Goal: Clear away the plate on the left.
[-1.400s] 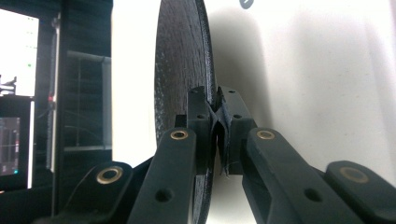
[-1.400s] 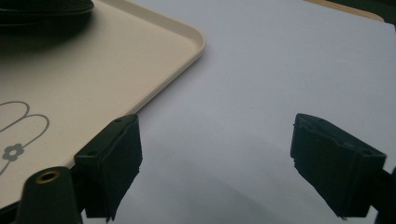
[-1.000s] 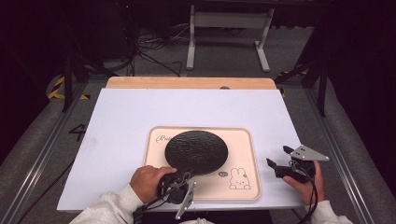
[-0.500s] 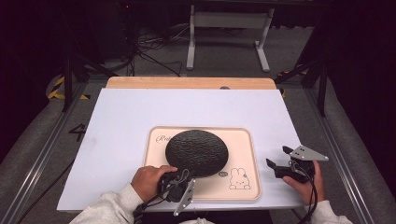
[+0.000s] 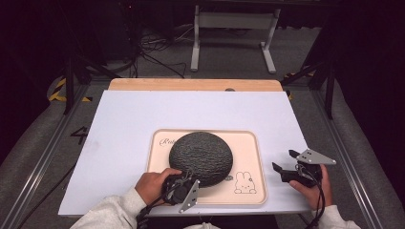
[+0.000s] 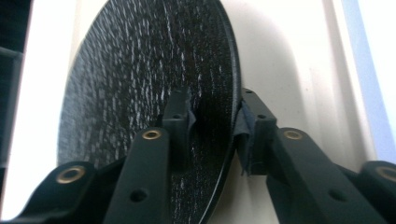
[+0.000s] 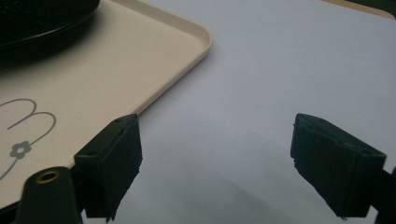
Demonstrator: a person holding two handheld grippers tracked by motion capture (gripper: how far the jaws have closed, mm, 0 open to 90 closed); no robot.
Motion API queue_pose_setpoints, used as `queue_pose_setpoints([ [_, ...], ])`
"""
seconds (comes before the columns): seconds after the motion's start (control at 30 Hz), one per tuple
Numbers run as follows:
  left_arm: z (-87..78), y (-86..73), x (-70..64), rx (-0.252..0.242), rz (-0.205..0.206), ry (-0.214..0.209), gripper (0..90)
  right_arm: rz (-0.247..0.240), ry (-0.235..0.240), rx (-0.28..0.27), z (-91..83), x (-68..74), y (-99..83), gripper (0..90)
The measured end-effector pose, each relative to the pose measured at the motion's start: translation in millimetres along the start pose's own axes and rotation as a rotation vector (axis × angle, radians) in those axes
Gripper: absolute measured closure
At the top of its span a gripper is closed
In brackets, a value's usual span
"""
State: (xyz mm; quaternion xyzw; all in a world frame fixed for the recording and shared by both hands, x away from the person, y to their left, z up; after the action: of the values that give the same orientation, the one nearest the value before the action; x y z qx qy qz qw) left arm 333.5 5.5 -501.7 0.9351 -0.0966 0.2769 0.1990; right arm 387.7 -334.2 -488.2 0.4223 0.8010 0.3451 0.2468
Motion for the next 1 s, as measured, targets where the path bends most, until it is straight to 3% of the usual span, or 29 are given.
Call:
queue_pose_setpoints([
  [0.13, 3.1, -2.7, -1.3, 0.013, -0.026, -0.033, 59.1, -0.001, 0.006, -0.001, 0.4, 0.5, 0.0, 16.9],
  [0.2, -1.3, -1.5, 1.5, -0.031, -0.064, -0.059, 52.9, -0.001, 0.007, 0.002, 0.5, 0.6, -0.3, 16.9],
  [0.27, -4.3, -2.9, 4.8, -0.031, -0.093, -0.072, 46.7, -0.002, 0.008, 0.003, 0.6, 0.8, -0.4, 16.9],
  [0.4, -6.2, -4.4, 5.4, -0.054, -0.119, -0.080, 42.6, -0.004, 0.011, 0.004, 1.0, 1.2, -0.3, 16.9],
  [0.53, -13.2, -6.5, 11.1, -0.105, -0.193, -0.100, 35.8, -0.006, 0.011, 0.006, 1.1, 1.4, -0.2, 16.9],
  [1.0, -27.6, -28.7, 39.2, -0.132, -0.314, 0.007, 22.2, -0.006, 0.010, -0.004, -0.3, 1.3, 1.8, 16.8],
])
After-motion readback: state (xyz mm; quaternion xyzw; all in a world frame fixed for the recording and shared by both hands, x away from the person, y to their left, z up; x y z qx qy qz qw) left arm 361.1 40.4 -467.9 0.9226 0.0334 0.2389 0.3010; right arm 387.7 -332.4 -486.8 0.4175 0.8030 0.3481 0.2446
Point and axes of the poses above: each handheld gripper's, and its own axes: z roughly forward along the jaws, y roughly out of its top, x roughly to its left, the point moved 8 cm from there along z, roughly forward along the jaws, and after that the axes turned 7 degrees about x, right-handed, at the moved point
